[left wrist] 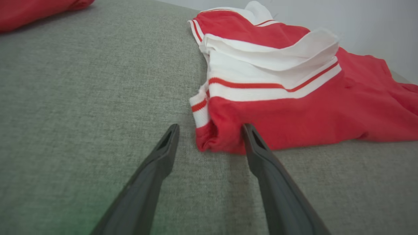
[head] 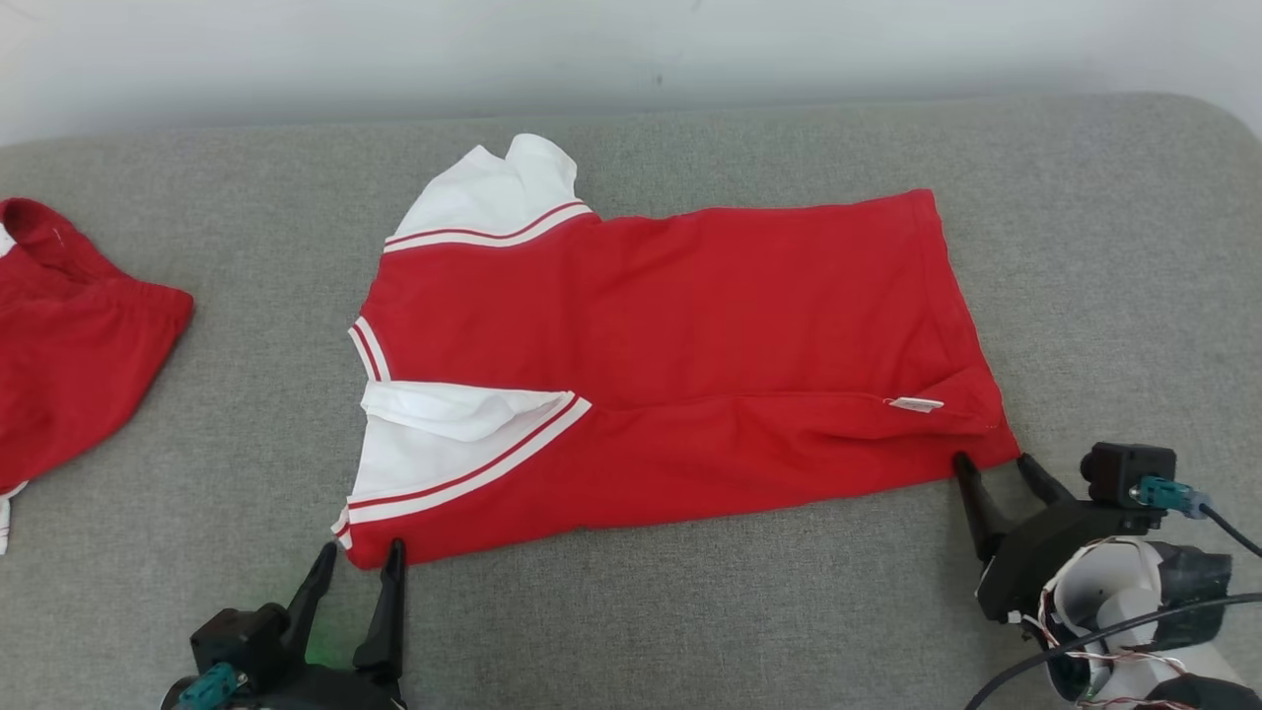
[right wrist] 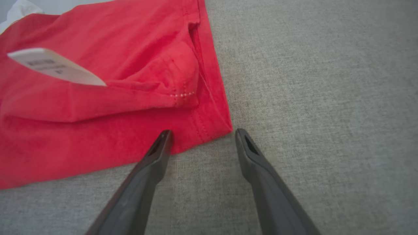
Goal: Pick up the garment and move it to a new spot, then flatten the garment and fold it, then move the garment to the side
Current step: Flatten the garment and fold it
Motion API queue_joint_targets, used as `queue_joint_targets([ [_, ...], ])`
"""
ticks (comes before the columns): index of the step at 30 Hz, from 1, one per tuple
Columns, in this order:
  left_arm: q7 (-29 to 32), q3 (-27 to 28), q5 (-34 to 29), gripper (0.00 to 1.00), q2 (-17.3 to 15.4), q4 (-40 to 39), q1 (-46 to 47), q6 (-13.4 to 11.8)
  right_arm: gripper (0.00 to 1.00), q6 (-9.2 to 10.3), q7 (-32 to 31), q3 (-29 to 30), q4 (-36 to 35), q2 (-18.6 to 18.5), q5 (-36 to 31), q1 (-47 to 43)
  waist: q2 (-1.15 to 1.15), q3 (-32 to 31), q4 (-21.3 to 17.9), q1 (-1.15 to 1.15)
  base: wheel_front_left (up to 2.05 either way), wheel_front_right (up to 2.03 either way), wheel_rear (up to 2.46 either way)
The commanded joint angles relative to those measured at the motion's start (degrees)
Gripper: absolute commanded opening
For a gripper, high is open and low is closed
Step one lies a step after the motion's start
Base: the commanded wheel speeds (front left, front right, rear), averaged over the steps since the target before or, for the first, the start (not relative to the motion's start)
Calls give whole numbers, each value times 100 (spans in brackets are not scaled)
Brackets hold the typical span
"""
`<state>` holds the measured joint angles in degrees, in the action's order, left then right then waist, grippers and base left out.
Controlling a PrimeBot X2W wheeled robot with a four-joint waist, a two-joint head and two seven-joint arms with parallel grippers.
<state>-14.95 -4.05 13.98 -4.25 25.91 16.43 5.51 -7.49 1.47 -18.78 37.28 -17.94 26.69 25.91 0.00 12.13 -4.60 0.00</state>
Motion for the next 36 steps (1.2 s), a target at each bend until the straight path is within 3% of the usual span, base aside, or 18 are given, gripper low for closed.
queue_joint_targets([
  [1,-33,19,-52,100,2,67,32,16,100,-1,23,-49,66,14,-45,65,0,31,-5,0,0,0,0],
  [3,-20,8,-62,100,20,218,112,35,100,-1,80,-100,225,60,-56,143,0,60,-3,0,0,0,0],
  [4,-18,13,-60,78,26,282,150,43,100,-1,101,-114,286,94,-18,175,0,69,0,0,0,0,0],
  [5,-16,12,-63,5,29,335,176,35,37,-1,133,-136,357,109,-2,215,0,75,2,0,0,0,0],
  [6,-16,14,-71,0,33,367,200,41,11,-1,181,-155,399,121,-2,252,0,77,3,0,0,0,0],
  [7,-15,18,-73,0,39,395,214,52,0,-1,234,-176,442,133,10,276,0,73,6,0,0,0,0],
  [15,-21,153,-108,0,64,270,10,86,0,1,680,-215,664,95,320,198,0,-176,20,0,0,0,0],
  [22,-22,337,34,0,102,-309,-570,103,0,2,831,-179,287,-34,730,-327,0,-477,-5,0,0,0,0],
  [29,-29,264,93,0,118,-952,-1351,14,0,3,658,149,-474,-275,905,-1273,0,-666,21,0,0,0,0],
  [36,-33,105,337,0,111,-1156,-1777,-122,0,4,204,700,-1401,-150,717,-2253,0,-680,38,0,0,0,0],
])
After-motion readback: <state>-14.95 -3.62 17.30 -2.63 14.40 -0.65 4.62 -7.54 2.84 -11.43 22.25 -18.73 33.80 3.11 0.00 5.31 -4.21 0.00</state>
